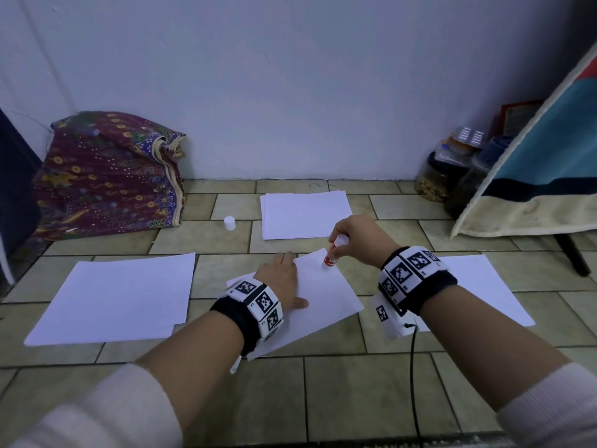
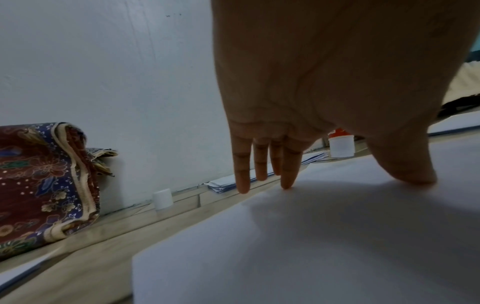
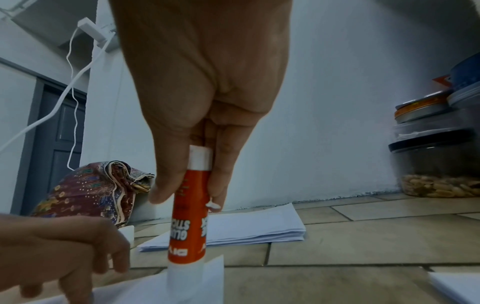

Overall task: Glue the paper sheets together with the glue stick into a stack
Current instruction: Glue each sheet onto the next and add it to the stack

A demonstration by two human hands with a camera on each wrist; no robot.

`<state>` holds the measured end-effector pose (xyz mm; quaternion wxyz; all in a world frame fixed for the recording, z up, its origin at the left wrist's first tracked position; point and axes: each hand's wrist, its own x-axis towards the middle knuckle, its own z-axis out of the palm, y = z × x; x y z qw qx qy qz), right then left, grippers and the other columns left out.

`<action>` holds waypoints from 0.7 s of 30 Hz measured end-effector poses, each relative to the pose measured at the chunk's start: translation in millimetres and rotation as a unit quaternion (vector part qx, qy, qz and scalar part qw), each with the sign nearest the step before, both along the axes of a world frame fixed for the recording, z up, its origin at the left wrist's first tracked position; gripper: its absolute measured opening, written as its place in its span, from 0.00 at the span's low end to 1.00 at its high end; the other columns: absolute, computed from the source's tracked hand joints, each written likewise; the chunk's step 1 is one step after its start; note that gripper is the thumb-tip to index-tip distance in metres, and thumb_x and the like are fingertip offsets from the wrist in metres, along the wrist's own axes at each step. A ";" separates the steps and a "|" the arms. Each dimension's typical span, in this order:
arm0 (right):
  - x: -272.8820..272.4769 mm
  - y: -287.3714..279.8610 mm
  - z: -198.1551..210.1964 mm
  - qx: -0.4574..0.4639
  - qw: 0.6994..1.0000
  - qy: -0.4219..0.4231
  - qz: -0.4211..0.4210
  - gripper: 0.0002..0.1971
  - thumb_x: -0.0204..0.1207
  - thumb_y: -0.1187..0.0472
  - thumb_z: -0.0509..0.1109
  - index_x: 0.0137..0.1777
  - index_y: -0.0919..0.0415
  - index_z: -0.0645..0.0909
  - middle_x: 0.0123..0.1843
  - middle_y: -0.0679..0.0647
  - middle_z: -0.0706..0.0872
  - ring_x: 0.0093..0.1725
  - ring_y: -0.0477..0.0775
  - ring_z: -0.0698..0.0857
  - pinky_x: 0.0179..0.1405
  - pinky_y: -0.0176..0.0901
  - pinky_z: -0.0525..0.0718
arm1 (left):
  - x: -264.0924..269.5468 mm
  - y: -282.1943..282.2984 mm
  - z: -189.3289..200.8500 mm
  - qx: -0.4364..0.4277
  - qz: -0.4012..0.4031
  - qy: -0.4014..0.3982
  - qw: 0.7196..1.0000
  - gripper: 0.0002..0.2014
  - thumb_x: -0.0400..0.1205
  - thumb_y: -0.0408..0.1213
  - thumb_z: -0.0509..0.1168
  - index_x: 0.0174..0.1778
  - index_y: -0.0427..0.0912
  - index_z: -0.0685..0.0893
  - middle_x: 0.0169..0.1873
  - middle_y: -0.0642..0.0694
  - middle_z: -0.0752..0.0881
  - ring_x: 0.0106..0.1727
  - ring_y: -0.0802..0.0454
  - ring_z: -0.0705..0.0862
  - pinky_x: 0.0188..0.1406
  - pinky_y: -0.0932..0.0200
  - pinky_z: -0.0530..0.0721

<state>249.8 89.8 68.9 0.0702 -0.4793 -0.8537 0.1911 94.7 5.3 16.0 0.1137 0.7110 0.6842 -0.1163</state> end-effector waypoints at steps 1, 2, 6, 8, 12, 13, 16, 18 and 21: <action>-0.4 0.2 -0.8 -0.001 1.000 0.005 -0.008 0.12 0.69 0.61 0.79 0.52 0.61 0.87 0.44 0.50 0.81 0.44 0.47 0.75 0.29 0.28 0.64 | -0.4 0.2 -2.2 0.005 0.005 -0.008 1.000 0.40 0.78 0.59 0.66 0.76 0.34 0.64 0.75 0.45 0.62 0.74 0.47 0.64 0.64 0.50 0.74; -0.8 0.5 -1.4 -0.004 1.000 0.013 -0.015 0.14 0.68 0.62 0.80 0.53 0.61 0.86 0.46 0.51 0.82 0.45 0.47 0.75 0.29 0.28 0.65 | -0.8 0.8 -4.9 0.009 0.005 -0.017 1.000 0.39 0.78 0.58 0.67 0.76 0.34 0.63 0.77 0.45 0.59 0.76 0.47 0.62 0.65 0.49 0.74; -5.5 -0.3 -0.9 -0.023 0.997 0.053 -0.043 0.18 0.63 0.66 0.82 0.52 0.62 0.81 0.49 0.51 0.81 0.46 0.49 0.76 0.29 0.30 0.67 | -0.3 3.6 -10.5 -0.026 -0.065 -0.042 0.997 0.38 0.83 0.48 0.65 0.83 0.43 0.52 0.84 0.48 0.44 0.83 0.44 0.49 0.72 0.41 0.72; -8.4 -0.5 -0.8 -0.019 0.998 0.051 -0.045 0.15 0.63 0.68 0.82 0.47 0.62 0.80 0.46 0.52 0.83 0.45 0.50 0.77 0.29 0.31 0.68 | 2.2 4.8 -10.6 -0.068 -0.097 -0.011 0.993 0.34 0.87 0.44 0.59 0.85 0.44 0.48 0.85 0.49 0.44 0.84 0.43 0.47 0.74 0.39 0.70; -12.0 0.2 -3.6 -0.026 0.998 0.044 -0.028 0.13 0.64 0.70 0.80 0.41 0.59 0.79 0.42 0.54 0.87 0.44 0.49 0.78 0.30 0.32 0.71 | 2.7 7.3 -11.6 -0.086 -0.107 0.007 0.991 0.33 0.88 0.43 0.56 0.85 0.44 0.47 0.85 0.48 0.45 0.84 0.40 0.48 0.77 0.39 0.65; -12.9 0.1 -4.1 -0.021 0.999 0.038 -0.024 0.11 0.65 0.70 0.79 0.42 0.60 0.80 0.41 0.52 0.86 0.44 0.49 0.77 0.29 0.31 0.70 | 1.7 7.1 -12.2 -0.088 -0.108 0.007 0.990 0.33 0.88 0.44 0.56 0.85 0.44 0.47 0.85 0.48 0.45 0.84 0.40 0.48 0.78 0.40 0.64; -15.2 0.7 -3.0 -0.006 1.000 0.018 -0.013 0.09 0.67 0.68 0.78 0.46 0.65 0.84 0.42 0.52 0.83 0.43 0.49 0.76 0.28 0.30 0.67 | -0.1 5.9 -12.8 -0.086 -0.110 0.007 0.990 0.33 0.88 0.44 0.55 0.85 0.45 0.47 0.85 0.49 0.45 0.84 0.41 0.48 0.79 0.40 0.63; -14.0 1.5 -1.8 0.001 1.000 0.004 -0.009 0.10 0.67 0.65 0.79 0.47 0.65 0.84 0.42 0.52 0.82 0.43 0.49 0.76 0.28 0.31 0.66 | 0.0 5.5 -12.5 -0.084 -0.107 0.005 0.991 0.33 0.88 0.45 0.55 0.85 0.46 0.47 0.85 0.50 0.46 0.84 0.41 0.48 0.78 0.40 0.64; -8.0 0.6 0.6 0.013 1.000 -0.008 -0.009 0.10 0.68 0.63 0.78 0.47 0.64 0.85 0.37 0.48 0.78 0.43 0.49 0.75 0.27 0.29 0.64 | -0.1 5.6 -11.7 -0.084 -0.102 0.006 0.991 0.33 0.88 0.45 0.56 0.85 0.47 0.47 0.85 0.51 0.46 0.84 0.43 0.48 0.77 0.41 0.66</action>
